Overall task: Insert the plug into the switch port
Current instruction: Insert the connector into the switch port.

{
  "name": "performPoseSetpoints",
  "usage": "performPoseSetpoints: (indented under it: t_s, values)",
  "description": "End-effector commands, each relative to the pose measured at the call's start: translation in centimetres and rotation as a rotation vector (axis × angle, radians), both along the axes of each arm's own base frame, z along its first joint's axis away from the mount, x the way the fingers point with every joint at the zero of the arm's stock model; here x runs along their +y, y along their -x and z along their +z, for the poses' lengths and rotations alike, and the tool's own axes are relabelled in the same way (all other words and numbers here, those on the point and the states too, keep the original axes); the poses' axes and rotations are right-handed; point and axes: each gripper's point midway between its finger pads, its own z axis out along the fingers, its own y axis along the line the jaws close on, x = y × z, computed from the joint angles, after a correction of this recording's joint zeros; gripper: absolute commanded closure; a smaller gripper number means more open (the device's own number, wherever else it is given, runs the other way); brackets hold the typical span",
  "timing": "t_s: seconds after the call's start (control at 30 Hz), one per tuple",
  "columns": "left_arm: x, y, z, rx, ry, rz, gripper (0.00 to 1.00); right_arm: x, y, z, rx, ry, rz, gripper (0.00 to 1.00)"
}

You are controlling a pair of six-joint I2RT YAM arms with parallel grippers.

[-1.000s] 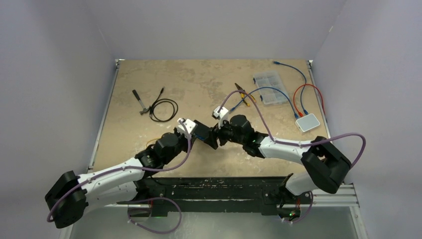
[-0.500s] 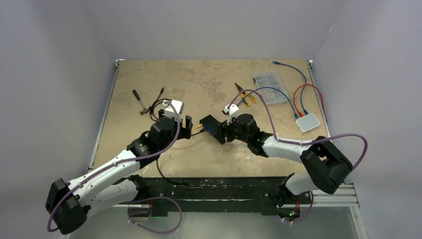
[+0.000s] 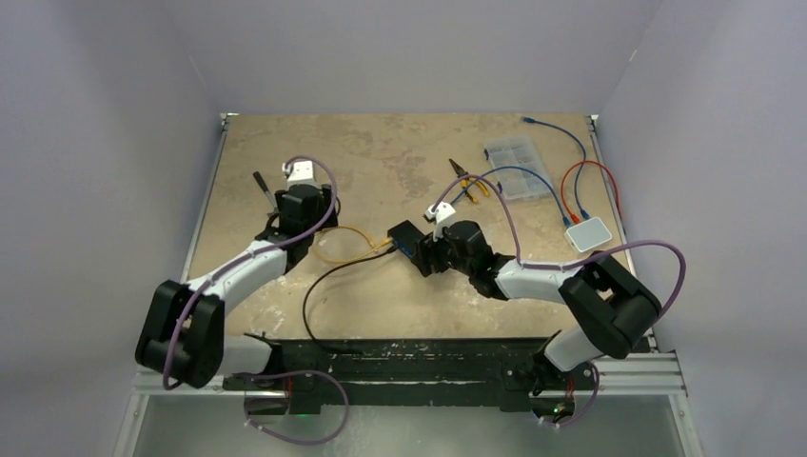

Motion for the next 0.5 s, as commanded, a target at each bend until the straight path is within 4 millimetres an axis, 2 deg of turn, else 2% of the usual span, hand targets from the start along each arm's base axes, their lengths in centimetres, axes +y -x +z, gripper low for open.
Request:
performPoseSetpoints:
  t_s: [0.0,0.3,0.47]
  values:
    - [1.0,-5.1,2.0,-0.113,0.09,0.048,0.29,-0.1,-1.6,0.3,-0.054,0.019,-0.041,0.95]
    - [3.5,-13.8,-1.5,-0.043,0.132,0.05,0.42,0.0,-1.7,-1.4,-0.014,0.057,-0.039,0.66]
    - [4.3,-17.5,-3.8,0.024,0.118,0.033,0.48,0.0,-1.7,-1.4,-0.01,0.059,-0.039,0.51]
